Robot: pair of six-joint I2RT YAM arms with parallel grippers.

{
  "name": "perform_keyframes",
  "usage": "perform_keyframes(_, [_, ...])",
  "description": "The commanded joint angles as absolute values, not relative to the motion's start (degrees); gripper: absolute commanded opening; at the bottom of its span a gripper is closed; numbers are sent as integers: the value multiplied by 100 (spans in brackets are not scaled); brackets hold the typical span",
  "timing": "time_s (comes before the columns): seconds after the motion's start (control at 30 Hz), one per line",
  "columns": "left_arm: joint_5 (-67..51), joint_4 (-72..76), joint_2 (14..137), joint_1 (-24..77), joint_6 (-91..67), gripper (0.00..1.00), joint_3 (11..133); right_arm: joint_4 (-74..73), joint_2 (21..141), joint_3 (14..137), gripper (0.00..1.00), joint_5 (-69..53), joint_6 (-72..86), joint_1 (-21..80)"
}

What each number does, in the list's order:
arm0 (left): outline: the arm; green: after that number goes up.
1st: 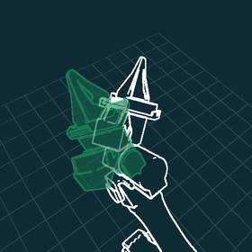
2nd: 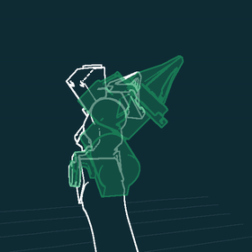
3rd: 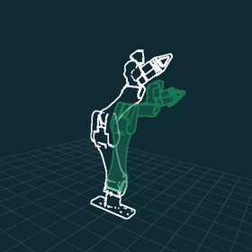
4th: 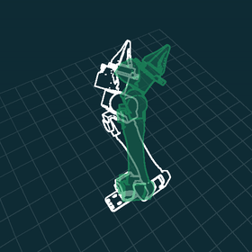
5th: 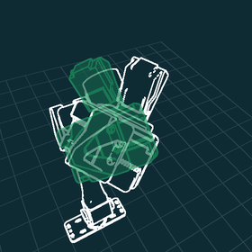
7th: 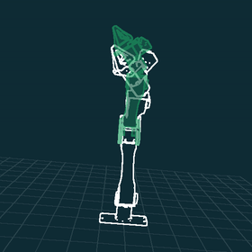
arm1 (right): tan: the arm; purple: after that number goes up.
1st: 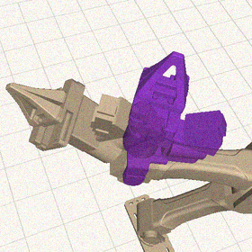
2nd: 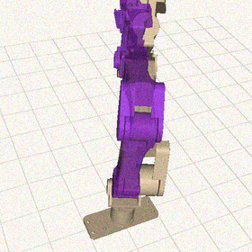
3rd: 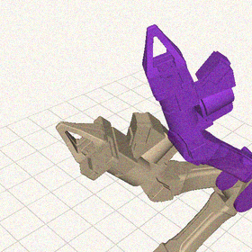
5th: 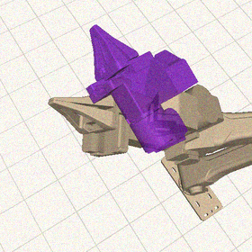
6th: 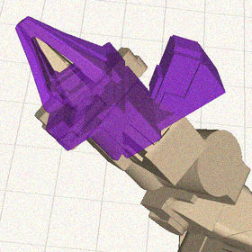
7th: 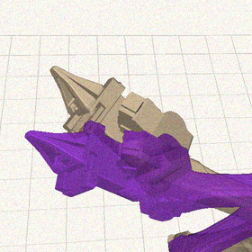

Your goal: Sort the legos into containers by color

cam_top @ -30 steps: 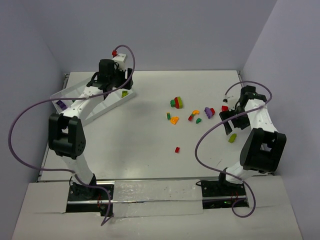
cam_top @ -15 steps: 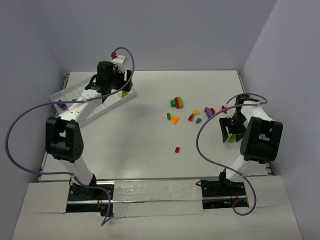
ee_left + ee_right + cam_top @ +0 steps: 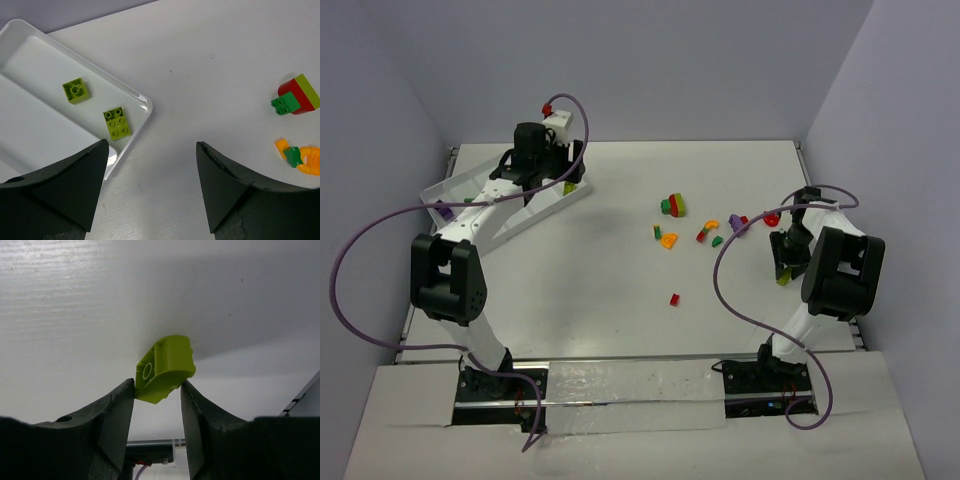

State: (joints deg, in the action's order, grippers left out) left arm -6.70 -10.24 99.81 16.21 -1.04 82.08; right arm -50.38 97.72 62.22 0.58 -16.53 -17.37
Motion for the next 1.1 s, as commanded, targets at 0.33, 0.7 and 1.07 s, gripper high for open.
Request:
perform_keyframes(0.33, [-2207,-1642,9447,989,-589,99,8178,-4821,9696,6382,15,-758,-2118,-1724])
perform_keyframes(0.7, [-4826,-720,8217,334,-1660,99,6492,-5129,9080,7509,11,-3416,-2565,72])
perform_keyframes(1.07, [-6375,2173,7521,311,-4107,93,4900,-4115,9340,8723,11,-6197,-1342,1919])
